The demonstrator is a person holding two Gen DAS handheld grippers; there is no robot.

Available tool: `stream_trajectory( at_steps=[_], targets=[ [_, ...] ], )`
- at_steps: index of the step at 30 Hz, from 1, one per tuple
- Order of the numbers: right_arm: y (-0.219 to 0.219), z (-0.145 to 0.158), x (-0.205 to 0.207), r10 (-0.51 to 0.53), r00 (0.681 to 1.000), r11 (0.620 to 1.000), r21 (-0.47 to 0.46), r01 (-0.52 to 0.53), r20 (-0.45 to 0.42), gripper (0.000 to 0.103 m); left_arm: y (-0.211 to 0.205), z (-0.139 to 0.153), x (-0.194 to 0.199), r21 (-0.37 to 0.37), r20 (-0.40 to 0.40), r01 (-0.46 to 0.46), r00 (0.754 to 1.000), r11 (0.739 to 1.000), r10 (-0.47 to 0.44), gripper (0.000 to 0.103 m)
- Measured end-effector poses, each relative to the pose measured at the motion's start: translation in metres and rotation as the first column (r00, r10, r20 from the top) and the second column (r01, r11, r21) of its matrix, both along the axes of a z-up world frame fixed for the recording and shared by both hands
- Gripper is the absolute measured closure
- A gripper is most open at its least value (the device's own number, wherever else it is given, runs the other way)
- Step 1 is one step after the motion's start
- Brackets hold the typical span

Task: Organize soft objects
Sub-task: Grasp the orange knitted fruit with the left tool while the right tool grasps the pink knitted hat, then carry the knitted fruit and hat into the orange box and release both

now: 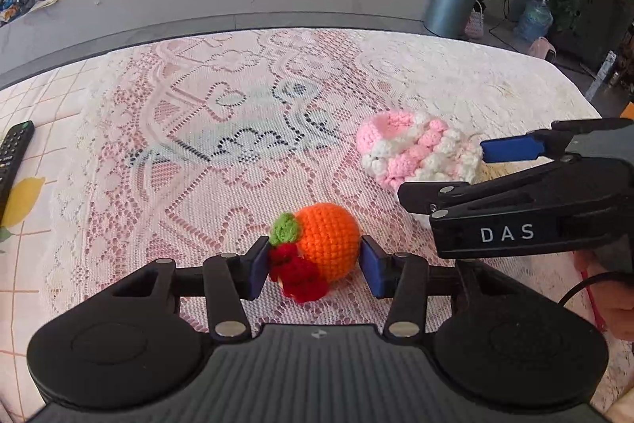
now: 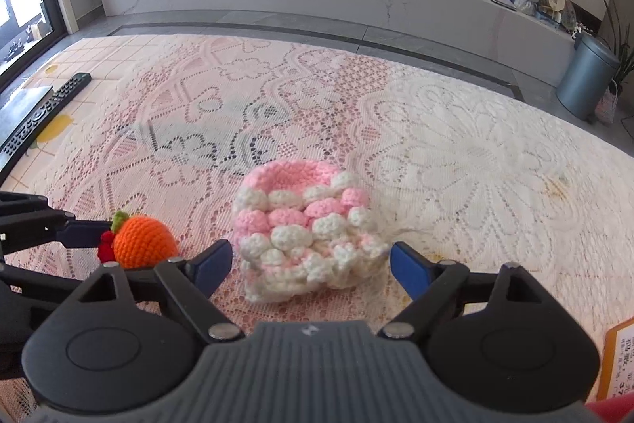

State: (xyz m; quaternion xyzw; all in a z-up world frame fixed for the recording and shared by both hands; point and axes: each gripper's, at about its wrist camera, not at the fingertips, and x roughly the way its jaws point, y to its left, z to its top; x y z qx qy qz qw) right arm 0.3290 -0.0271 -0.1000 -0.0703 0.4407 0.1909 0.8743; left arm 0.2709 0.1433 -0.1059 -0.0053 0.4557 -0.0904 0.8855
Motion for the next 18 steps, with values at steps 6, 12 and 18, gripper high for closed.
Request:
stream_trajectory(
  at_steps=[6,12,18],
  targets=[
    [0.000,-0.008,0.004,0.008,1.000,1.000,0.005,-0.008,-0.021,0.025,0.015,0.008,-0.003,-0.062,0.007,-0.075,0.997,0.995,0.075,0.049],
    [0.007,-0.007,-0.005,0.039,0.999,0.999,-0.021,-0.039,0.017,0.053,0.011,0.012,-0.005,-0.061,0.023,-0.063,0.998,0.996,0.064,0.049],
    [0.002,0.014,-0.011,0.049,0.998,0.999,0.019,-0.050,0.046,0.086,0.008,0.019,-0.011,-0.064,0.043,-0.058,0.997,0.996,0.060,0.049]
  ],
)
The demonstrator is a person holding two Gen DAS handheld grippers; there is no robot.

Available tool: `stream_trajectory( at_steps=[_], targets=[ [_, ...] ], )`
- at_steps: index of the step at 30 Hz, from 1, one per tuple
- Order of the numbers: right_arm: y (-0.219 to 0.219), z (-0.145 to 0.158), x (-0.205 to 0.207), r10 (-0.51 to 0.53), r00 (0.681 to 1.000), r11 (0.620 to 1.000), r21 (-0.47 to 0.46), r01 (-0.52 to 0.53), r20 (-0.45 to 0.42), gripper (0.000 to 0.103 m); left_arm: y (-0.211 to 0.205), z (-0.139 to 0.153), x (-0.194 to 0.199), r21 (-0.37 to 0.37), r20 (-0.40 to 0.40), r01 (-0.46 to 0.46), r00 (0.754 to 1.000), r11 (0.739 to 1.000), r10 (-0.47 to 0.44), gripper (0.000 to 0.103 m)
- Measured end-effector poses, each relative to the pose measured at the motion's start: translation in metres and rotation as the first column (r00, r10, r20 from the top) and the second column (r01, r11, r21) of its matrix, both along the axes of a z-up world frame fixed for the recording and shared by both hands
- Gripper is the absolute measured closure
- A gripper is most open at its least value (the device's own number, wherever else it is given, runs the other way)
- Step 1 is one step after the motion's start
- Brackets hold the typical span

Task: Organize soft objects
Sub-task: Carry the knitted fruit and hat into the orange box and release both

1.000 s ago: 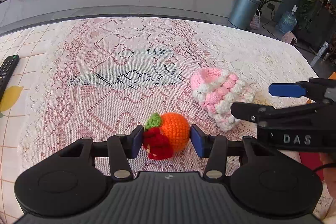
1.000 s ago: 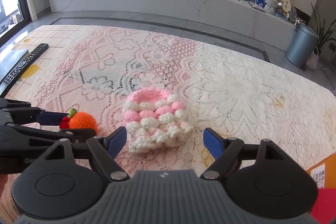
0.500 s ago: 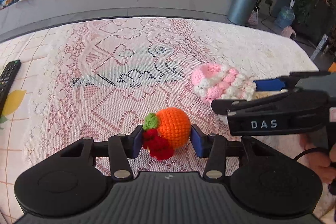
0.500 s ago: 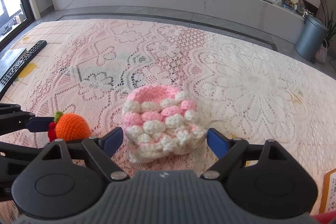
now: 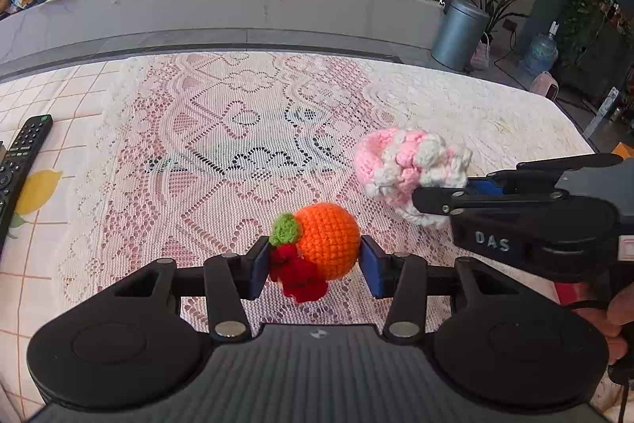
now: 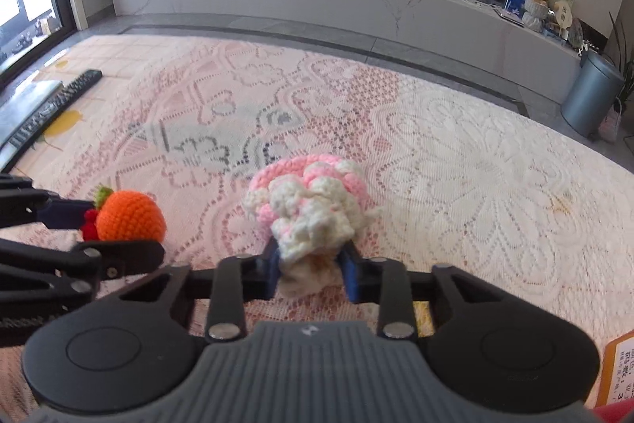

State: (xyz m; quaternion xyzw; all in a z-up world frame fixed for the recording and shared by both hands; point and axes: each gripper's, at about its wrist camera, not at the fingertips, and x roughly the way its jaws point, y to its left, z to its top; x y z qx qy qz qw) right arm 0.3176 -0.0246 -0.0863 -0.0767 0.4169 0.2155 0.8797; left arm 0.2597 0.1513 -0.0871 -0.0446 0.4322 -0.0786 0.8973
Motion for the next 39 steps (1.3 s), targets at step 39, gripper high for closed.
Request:
stream_trajectory(
  at_steps=[39],
  targets=[
    [-0.300,0.163,-0.225,-0.283,0.953,0.955,0.118,0.271,0.109,0.091,-0.234,0.139,-0.121,-0.075,0.154,0.442,0.891,0.894,-0.428,0.050]
  ],
)
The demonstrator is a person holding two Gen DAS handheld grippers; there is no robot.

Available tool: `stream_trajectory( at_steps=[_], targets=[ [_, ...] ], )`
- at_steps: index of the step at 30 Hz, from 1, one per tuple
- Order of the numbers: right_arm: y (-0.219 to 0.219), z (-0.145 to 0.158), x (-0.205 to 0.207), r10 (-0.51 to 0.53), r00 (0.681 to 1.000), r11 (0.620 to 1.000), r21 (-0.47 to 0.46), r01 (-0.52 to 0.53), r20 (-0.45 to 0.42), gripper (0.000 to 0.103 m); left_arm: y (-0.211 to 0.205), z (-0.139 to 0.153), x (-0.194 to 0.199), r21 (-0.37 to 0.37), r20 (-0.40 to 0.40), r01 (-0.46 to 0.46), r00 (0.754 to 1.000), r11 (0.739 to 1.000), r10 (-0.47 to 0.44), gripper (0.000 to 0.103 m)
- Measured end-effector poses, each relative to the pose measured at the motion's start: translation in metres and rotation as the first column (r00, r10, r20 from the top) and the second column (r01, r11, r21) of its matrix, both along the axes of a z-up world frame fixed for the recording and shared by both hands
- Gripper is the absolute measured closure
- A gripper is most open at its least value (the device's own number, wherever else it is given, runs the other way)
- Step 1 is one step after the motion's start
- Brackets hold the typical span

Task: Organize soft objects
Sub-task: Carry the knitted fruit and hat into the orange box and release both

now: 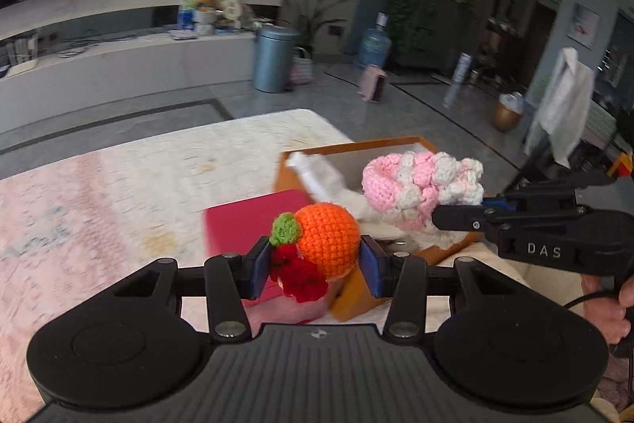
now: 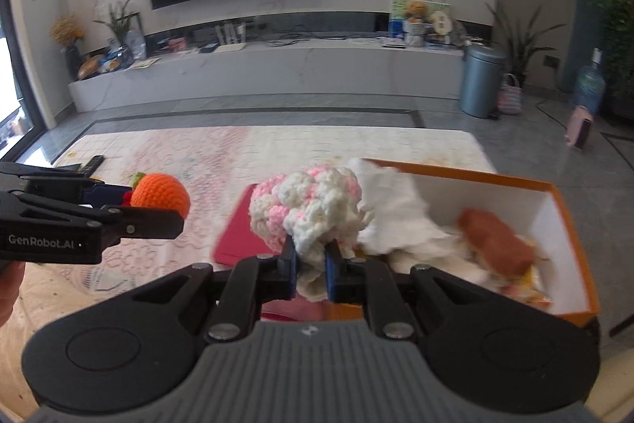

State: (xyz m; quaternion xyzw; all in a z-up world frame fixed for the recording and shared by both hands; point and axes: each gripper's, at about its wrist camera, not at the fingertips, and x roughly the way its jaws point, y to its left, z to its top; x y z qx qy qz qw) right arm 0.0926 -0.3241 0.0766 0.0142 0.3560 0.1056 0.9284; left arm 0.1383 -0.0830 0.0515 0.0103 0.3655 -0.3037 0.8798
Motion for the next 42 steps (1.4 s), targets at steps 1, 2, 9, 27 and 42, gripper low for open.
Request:
stream_trajectory(
  at_steps=[1,2,9,27,42],
  targets=[
    [-0.011,0.002,0.001,-0.009,1.000,1.000,-0.009,0.009,-0.005,0.091,-0.013,-0.002,0.006,-0.003,-0.016,0.025,1.000,1.000,-0.025,0.050],
    [-0.021,0.004,0.003,-0.020,1.000,1.000,-0.023,0.019,-0.013,0.091,-0.025,-0.003,0.012,-0.003,-0.029,0.045,0.999,0.999,-0.045,0.050],
    [-0.082,-0.010,0.045,-0.064,0.988,0.992,-0.121,0.047,-0.142,0.091,-0.104,-0.031,0.055,0.027,-0.157,0.163,0.975,0.986,-0.157,0.050],
    [-0.141,-0.118,0.127,-0.016,0.863,1.000,-0.011,0.012,-0.504,0.091,-0.178,-0.121,0.106,0.152,-0.414,0.237,0.897,0.959,-0.156,0.050],
    [-0.141,-0.107,0.119,-0.037,0.858,0.999,-0.029,0.026,-0.513,0.058,-0.175,-0.107,0.097,0.121,-0.390,0.235,0.905,0.964,-0.172,0.024]
  ],
)
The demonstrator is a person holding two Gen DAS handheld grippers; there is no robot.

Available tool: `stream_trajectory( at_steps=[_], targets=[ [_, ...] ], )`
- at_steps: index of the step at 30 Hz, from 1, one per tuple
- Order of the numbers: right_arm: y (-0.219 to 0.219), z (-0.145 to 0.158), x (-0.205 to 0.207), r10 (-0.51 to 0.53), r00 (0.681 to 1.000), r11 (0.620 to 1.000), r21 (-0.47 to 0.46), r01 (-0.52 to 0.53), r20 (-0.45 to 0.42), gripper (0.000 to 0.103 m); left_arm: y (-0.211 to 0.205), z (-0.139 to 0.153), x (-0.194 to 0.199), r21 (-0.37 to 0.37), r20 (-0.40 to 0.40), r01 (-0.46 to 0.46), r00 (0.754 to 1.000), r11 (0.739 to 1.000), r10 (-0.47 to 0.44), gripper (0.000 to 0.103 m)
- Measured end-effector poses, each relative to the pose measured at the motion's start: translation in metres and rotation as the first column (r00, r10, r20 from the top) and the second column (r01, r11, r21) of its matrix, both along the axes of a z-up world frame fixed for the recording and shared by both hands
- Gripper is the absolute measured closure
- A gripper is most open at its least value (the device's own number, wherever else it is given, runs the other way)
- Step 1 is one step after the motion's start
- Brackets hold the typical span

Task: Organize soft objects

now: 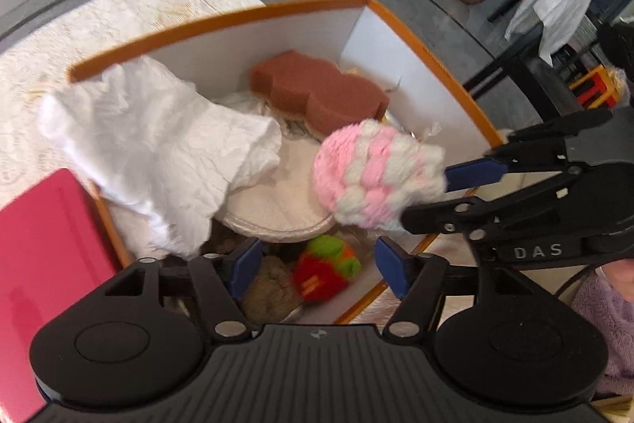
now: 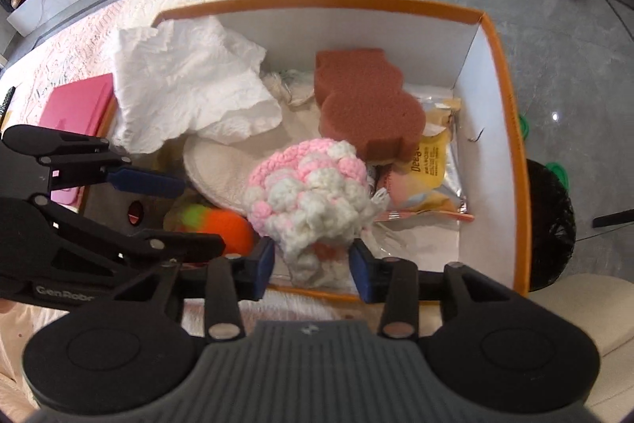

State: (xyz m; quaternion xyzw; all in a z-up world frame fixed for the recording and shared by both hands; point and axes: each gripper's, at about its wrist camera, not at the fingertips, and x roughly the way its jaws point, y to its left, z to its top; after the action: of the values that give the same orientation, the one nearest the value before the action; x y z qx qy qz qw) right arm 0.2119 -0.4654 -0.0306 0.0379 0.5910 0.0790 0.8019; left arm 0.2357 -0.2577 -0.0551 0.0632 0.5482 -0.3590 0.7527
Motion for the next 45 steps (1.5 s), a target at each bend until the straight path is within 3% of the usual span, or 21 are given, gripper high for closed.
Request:
stream_trajectory(
  at_steps=[8,12,15,21,24,28,30,34,37,45],
  targets=[
    [0.011,0.053,-0.030,-0.020,0.993,0.998,-0.061,0.028,0.120,0.041,0.033,0.055,-0.023,-0.071,0.143,-0.063,0.987,0.996,0.073,0.026],
    [0.021,0.090,-0.054,-0.052,0.967,0.995,-0.065,0.070,0.248,0.035,0.060,0.093,-0.049,-0.116,0.287,-0.111,0.948,0.987,0.141,0.028],
    [0.034,0.118,-0.079,-0.067,0.932,0.993,-0.066,0.096,0.358,0.034,0.083,0.119,-0.076,-0.162,0.403,-0.149,0.892,0.976,0.203,0.029],
    [0.072,0.152,-0.135,-0.094,0.821,0.985,-0.065,0.157,0.564,0.026,0.125,0.151,-0.133,-0.189,0.603,-0.222,0.742,0.957,0.292,0.026],
    [0.092,0.155,-0.160,-0.123,0.762,0.980,-0.041,0.193,0.635,0.024,0.142,0.152,-0.157,-0.188,0.662,-0.292,0.667,0.938,0.340,0.020],
    [0.119,0.146,-0.189,-0.165,0.690,0.971,-0.005,0.237,0.704,0.021,0.157,0.144,-0.188,-0.186,0.738,-0.393,0.548,0.900,0.393,0.012],
    [0.131,0.138,-0.201,-0.173,0.658,0.969,0.007,0.247,0.733,0.018,0.160,0.137,-0.201,-0.185,0.756,-0.424,0.515,0.887,0.404,0.012],
    [0.158,0.117,-0.216,-0.156,0.623,0.966,-0.015,0.260,0.766,0.012,0.170,0.122,-0.216,-0.186,0.768,-0.446,0.490,0.875,0.413,0.011],
    [0.176,0.100,-0.221,-0.134,0.609,0.959,-0.052,0.278,0.782,0.011,0.178,0.111,-0.220,-0.183,0.748,-0.475,0.501,0.861,0.435,0.009],
    [0.201,0.063,-0.229,-0.138,0.658,0.966,-0.045,0.253,0.740,0.011,0.202,0.081,-0.229,-0.169,0.665,-0.586,0.526,0.792,0.531,0.009]
  ],
)
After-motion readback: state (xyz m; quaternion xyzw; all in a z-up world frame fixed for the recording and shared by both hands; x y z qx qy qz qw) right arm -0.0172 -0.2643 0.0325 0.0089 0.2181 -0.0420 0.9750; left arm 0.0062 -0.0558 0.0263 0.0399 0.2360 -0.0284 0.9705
